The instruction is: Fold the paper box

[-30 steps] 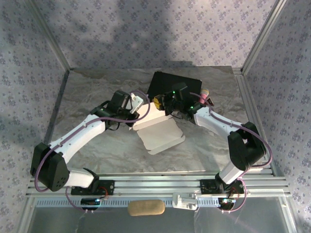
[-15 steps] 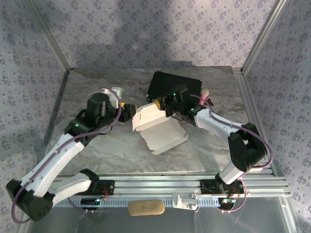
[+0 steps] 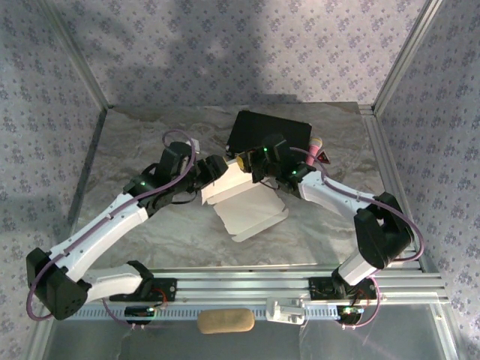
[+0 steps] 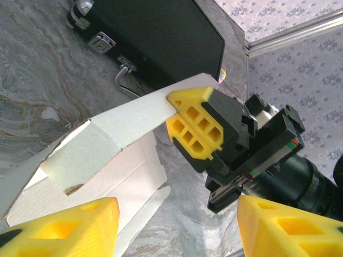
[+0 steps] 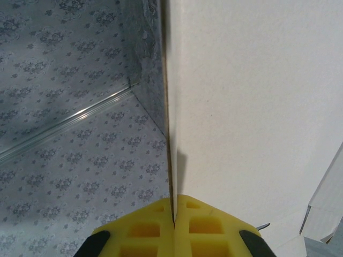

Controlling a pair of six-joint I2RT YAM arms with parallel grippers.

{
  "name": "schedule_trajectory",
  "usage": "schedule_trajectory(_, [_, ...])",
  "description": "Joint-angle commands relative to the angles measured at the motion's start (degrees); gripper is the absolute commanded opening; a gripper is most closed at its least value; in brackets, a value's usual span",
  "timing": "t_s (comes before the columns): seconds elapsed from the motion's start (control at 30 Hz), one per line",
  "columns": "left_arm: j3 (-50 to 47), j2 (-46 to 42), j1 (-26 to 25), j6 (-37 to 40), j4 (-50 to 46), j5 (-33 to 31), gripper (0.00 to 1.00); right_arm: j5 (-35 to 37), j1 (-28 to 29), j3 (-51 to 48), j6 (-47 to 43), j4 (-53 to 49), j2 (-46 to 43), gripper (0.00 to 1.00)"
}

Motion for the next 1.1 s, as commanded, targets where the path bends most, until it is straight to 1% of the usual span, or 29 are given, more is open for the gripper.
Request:
schedule_trajectory(0.0, [2.18, 1.65, -0.35, -2.37, -0.56, -1.77, 0.6, 1.32, 0.27, -0.52, 0.75, 0.66, -1.82, 0.0])
schedule_trajectory(0.1, [3.22, 2.79, -0.67, -1.82, -3.0, -3.05, 0.6, 1.31, 0.18, -0.55, 0.85, 0.97, -1.79, 0.0])
schedule_trajectory(0.2, [3.29, 2.62, -1.06, -1.16, -3.39, -4.6, 0.6, 1.14, 0.16, -0.43, 0.85, 1.06, -1.71, 0.0])
schedule_trajectory(0.57, [4.74, 7.73, -1.81, -0.16, 0.01, -3.2, 0.6, 1.4, 0.57, -1.16, 0.95, 1.81, -2.39, 0.0])
schedule_trajectory(0.77, [6.4, 9.52, -2.36, 1.33, 2.22, -3.23, 0.58, 1.75, 0.86, -1.86, 1.11, 2.02, -2.8, 0.0])
schedule_trajectory(0.87, [6.73, 10.4, -2.47, 1.85, 3.23, -2.95, 0.54, 1.92, 1.03, -2.39, 1.36, 2.48, -2.81, 0.0])
schedule_trajectory(0.97, [6.84, 10.26, -2.55, 2.99, 3.74, -2.64, 0.51, 2.19, 1.04, -2.98, 1.55, 3.01, -3.03, 0.0])
schedule_trajectory(1.0, [6.75, 9.63, -2.51, 3.53, 3.68, -2.54, 0.51, 2.27, 0.94, -3.17, 1.6, 3.24, -3.06, 0.0])
schedule_trajectory(1.07, [6.1, 6.51, -2.59, 4.81, 3.26, -3.23, 0.55, 2.62, 0.65, -3.97, 1.93, 3.87, -3.7, 0.0])
